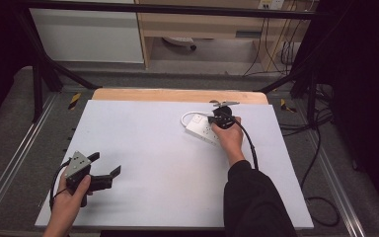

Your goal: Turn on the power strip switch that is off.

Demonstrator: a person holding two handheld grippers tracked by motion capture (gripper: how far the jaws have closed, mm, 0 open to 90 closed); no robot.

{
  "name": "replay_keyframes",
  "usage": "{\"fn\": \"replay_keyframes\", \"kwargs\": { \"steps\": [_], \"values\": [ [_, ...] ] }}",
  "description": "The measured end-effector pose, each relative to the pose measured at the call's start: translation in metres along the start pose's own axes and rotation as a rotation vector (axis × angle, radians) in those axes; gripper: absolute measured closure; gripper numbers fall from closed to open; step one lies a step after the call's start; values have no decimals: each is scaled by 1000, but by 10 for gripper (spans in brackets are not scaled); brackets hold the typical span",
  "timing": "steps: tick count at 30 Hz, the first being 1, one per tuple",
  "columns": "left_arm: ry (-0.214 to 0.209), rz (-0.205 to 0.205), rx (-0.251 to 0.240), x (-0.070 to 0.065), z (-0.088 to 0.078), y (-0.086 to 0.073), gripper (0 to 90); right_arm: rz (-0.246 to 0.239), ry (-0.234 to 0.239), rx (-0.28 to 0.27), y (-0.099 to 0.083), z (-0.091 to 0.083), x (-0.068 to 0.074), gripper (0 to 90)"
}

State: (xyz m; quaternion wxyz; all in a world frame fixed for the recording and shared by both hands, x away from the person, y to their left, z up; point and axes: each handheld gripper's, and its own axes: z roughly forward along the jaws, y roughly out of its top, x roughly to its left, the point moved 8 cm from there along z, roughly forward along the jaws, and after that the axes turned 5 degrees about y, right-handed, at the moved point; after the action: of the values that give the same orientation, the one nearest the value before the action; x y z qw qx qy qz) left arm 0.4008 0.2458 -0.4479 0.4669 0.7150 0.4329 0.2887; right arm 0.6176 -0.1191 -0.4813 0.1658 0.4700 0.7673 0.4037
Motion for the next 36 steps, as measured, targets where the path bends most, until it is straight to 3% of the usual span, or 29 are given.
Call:
{"fn": "replay_keyframes", "kwargs": {
  "steps": [13, 36],
  "values": [
    [0, 4, 2, -1, 0, 0, 61, -7, 1, -27, -3, -1, -1, 900],
    [0, 5, 2, 0, 0, 0, 61, -11, -6, -19, -3, 0, 0, 900]
  ]
}}
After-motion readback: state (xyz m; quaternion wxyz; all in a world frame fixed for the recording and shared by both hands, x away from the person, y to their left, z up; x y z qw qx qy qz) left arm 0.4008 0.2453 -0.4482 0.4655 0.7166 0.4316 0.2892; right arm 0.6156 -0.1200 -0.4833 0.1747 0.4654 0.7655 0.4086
